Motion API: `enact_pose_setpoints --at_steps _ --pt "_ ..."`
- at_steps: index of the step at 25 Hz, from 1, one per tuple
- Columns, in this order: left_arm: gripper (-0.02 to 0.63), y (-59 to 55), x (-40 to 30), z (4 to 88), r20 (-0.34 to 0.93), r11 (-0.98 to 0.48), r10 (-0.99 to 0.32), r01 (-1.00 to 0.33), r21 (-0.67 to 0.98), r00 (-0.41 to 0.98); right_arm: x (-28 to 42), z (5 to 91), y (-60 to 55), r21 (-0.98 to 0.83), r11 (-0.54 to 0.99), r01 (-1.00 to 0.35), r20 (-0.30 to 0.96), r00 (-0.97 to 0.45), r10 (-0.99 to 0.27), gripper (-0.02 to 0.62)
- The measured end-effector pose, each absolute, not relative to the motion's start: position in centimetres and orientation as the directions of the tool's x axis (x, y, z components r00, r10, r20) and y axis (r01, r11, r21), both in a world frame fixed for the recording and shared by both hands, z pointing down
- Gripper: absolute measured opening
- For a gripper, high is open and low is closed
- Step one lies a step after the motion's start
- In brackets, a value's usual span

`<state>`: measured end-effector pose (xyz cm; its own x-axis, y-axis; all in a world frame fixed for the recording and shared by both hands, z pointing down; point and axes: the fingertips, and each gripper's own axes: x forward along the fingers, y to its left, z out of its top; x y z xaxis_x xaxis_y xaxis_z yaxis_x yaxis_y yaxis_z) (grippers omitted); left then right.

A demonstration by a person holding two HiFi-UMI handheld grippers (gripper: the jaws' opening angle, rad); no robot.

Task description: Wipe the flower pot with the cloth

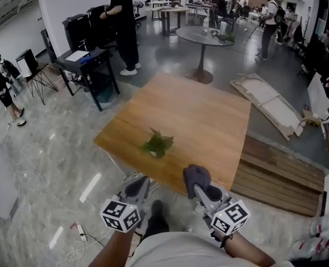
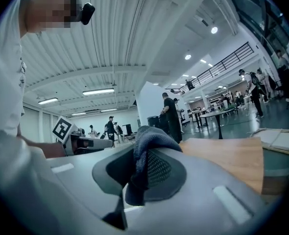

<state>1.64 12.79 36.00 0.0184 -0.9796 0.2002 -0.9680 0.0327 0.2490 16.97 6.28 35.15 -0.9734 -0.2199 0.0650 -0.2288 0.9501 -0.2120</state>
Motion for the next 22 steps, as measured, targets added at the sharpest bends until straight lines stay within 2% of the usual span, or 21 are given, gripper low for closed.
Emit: enact_pose_setpoints --at_steps 12,18,20,22 --pt "0.008 -2.8 -17.2 44.6 0.403 -0.064 -0.901 -0.968 0.243 0.161 0.8 39.3 -5.8 -0.273 0.880 -0.388 0.184 -0.919 -0.348 0.035" --pt "0.009 -8.4 -20.7 50.2 0.496 -0.153 -0.830 -0.959 0.239 0.256 -2.2 42.8 -8.8 -0.291 0.830 -0.476 0.246 -0.875 -0.416 0.035" --pt "0.046 -10.0 -20.8 52.6 0.532 -0.180 -0.798 -0.954 0.238 0.283 -2.1 44.1 -9.8 -0.304 0.811 -0.500 0.266 -0.862 -0.432 0.035" --pt "0.055 -11.4 -20.7 55.6 0.578 -0.210 -0.759 -0.953 0.219 0.300 -1.8 45.9 -10.6 -0.327 0.785 -0.526 0.275 -0.848 -0.454 0.035"
